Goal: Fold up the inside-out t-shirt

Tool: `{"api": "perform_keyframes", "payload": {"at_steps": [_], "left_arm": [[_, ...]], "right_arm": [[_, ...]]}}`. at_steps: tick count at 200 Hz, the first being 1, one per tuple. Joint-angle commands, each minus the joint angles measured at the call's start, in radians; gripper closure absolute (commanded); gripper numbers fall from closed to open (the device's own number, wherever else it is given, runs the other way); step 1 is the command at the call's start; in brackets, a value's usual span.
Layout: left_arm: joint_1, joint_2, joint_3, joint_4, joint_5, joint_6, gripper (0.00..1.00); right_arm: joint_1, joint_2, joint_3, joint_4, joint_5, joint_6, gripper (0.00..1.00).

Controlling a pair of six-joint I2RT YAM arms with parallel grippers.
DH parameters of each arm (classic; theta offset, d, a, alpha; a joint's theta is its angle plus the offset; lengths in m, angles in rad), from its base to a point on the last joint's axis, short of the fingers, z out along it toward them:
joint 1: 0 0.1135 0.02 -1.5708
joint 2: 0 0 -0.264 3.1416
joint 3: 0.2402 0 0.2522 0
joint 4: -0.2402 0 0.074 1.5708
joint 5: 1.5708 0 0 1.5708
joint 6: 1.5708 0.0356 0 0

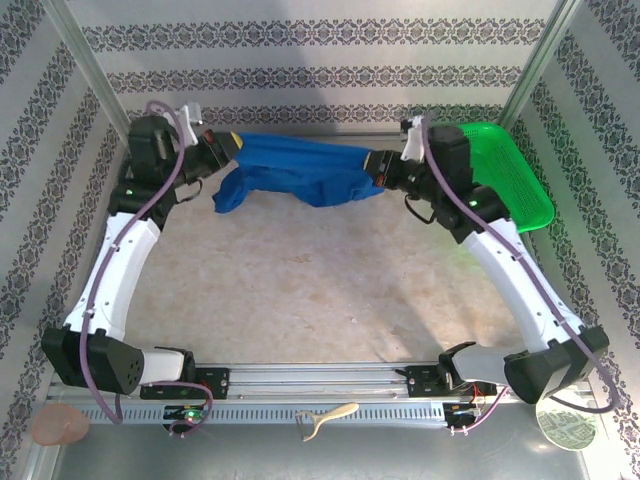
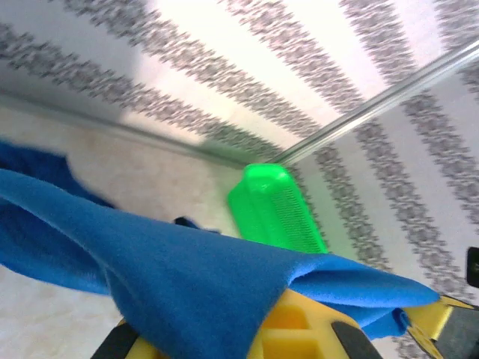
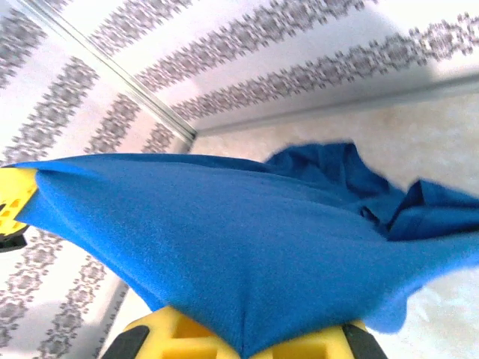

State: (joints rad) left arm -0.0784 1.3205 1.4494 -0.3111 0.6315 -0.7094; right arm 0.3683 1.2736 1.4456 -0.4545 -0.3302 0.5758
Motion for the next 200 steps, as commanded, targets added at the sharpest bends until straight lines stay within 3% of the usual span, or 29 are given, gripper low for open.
{"api": "perform_keyframes", "payload": {"at_steps": [1,62,99,104,110,117,124,135,154,200], "left_arm": [[0.006,0.040,0.040,-0.156,0.039,-0.049,1.00],[-0.009,-0.162,-0.185,-0.019,0.074,-0.216,1.00],[-0.008,-0.020,-0.309,0.054,0.021,-0.216,1.00],[-0.008,0.017,-0.319,0.083,0.024,-0.214,0.97],[-0.008,0.062,-0.322,0.115,0.028,-0.208,0.89],[-0.007,0.117,-0.320,0.132,0.030,-0.199,0.70],[-0.005,0.166,-0.311,0.138,0.030,-0.175,0.56],[-0.007,0.220,-0.282,0.081,0.002,-0.103,0.42],[-0.010,0.215,-0.283,-0.033,-0.087,0.024,0.30],[-0.075,0.075,-0.449,-0.192,-0.324,0.214,0.25]], "right_arm": [[-0.027,-0.001,0.048,-0.169,-0.055,-0.025,1.00],[-0.031,-0.146,-0.112,-0.166,-0.087,0.033,1.00],[-0.097,0.047,-0.177,-0.088,-0.038,0.017,1.00],[-0.108,0.088,-0.174,-0.075,-0.029,0.011,0.92],[-0.124,0.134,-0.170,-0.060,-0.020,0.008,0.73],[-0.141,0.183,-0.166,-0.038,-0.020,-0.004,0.52],[-0.150,0.219,-0.164,-0.024,-0.004,-0.016,0.41],[-0.155,0.242,-0.171,-0.019,0.029,-0.036,0.37],[-0.145,0.197,-0.234,-0.025,0.051,-0.054,0.37],[-0.061,0.010,-0.472,0.019,0.125,-0.025,0.38]]}}
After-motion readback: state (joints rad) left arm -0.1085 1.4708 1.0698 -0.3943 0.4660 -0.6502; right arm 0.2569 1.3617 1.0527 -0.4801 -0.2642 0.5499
